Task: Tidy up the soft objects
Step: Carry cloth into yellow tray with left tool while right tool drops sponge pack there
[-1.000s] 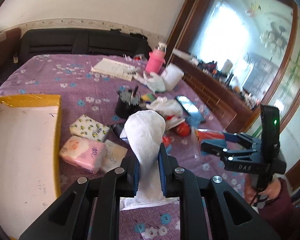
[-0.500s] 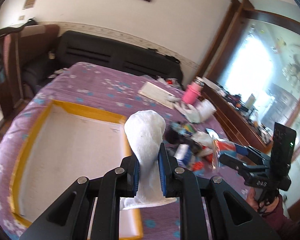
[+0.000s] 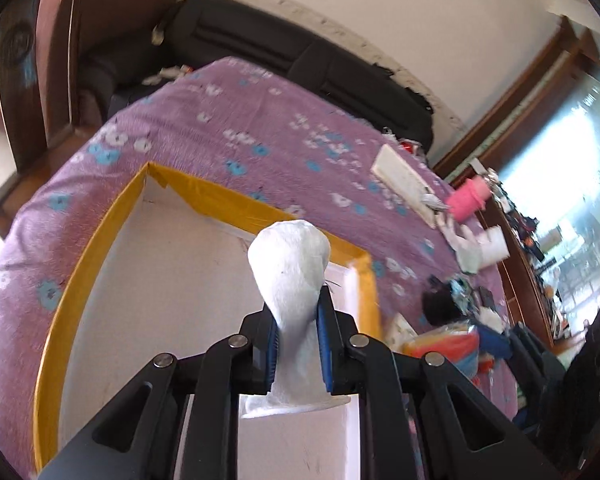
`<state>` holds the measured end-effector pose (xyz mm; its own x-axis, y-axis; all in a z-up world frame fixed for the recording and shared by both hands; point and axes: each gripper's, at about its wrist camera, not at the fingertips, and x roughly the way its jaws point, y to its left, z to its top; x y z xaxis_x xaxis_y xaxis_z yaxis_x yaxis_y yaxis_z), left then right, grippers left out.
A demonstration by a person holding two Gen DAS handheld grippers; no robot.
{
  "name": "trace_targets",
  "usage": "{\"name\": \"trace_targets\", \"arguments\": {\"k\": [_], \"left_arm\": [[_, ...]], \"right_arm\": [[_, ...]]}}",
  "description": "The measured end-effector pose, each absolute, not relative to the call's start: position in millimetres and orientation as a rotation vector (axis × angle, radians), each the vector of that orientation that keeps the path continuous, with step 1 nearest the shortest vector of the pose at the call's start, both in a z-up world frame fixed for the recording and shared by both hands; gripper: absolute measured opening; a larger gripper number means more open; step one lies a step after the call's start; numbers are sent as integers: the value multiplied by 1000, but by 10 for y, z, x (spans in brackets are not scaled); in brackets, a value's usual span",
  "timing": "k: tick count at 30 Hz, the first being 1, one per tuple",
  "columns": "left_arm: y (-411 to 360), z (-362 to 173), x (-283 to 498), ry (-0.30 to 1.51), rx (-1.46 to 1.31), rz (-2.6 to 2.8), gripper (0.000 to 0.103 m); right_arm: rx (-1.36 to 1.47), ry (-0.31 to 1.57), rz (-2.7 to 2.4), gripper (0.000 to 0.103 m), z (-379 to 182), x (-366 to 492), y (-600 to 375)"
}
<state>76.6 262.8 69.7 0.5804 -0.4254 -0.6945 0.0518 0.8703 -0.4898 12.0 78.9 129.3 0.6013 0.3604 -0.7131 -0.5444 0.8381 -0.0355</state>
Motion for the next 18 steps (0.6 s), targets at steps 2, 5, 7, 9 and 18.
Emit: {"name": "trace_targets", "arguments": {"k": [2, 5, 7, 9, 18], "left_arm": [[2667, 617, 887, 934, -462, -263, 18], [2746, 553, 966, 941, -480, -226, 35], [2788, 561, 941, 931, -483, -216, 52], [2807, 605, 907, 917, -475, -212, 66], [2790, 915, 510, 832, -471, -217, 73]], "right_arm": [[-299, 766, 529, 86, 1189, 250, 918], [-327, 760, 527, 87, 1088, 432, 1030], [-359, 749, 519, 90, 1034, 508, 1092], [-393, 727, 507, 94, 1002, 533, 1137], [-217, 714, 484, 96, 1317, 413, 721]]}}
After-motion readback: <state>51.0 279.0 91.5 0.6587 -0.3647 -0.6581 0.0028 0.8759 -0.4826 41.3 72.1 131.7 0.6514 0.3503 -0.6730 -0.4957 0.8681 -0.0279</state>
